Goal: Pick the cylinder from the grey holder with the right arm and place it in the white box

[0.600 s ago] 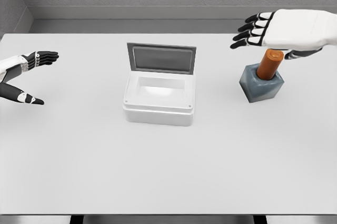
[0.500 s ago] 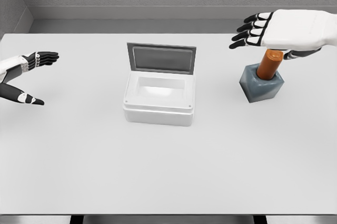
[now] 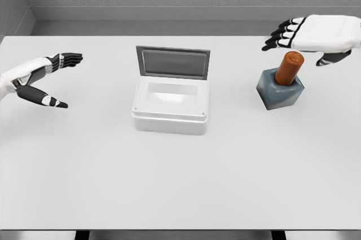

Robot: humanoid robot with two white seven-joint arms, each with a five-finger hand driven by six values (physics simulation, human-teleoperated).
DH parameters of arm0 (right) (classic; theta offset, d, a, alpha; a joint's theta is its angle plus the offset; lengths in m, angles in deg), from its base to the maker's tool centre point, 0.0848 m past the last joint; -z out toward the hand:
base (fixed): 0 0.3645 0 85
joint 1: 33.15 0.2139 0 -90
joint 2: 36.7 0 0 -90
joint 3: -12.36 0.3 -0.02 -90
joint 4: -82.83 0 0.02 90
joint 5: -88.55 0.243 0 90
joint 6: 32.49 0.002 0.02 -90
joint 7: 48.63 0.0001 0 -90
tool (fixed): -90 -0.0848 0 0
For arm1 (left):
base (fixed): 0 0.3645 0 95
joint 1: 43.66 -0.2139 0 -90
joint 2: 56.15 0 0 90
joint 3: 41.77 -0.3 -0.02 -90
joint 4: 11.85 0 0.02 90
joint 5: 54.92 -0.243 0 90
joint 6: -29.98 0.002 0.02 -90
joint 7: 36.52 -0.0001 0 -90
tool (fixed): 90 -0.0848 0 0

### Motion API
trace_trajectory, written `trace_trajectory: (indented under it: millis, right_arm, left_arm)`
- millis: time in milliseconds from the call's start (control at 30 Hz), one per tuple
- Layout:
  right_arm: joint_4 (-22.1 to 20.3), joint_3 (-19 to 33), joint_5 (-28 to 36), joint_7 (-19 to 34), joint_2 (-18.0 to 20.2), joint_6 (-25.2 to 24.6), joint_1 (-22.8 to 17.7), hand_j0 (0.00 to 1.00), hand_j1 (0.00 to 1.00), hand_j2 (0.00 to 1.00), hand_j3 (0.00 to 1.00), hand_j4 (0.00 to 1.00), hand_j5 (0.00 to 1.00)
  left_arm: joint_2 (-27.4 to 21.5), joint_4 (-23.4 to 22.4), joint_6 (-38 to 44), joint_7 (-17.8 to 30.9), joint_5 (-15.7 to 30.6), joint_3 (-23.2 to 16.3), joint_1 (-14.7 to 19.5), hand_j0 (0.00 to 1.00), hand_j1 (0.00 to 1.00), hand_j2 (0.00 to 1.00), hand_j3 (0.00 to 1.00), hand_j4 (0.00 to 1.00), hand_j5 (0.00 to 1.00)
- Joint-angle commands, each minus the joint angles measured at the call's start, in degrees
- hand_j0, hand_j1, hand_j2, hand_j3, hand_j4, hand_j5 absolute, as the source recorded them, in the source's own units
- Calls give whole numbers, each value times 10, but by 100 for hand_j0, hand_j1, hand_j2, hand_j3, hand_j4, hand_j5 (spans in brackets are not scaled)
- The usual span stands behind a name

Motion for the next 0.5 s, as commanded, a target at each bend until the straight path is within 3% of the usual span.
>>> trace_trajectory:
  millis: [0,467]
  right_arm:
    - [25,-7,-16,0,-18,-1,0,100,100,100,100,100,100]
    - [84,-29,-37,0,-51,-1,1,100,100,100,100,100,100]
  left_arm:
    - [5,-8,1,0,4,3,0,100,100,100,100,100,100]
    - [2,-8,1,0,1,7,-7,100,100,100,100,100,100]
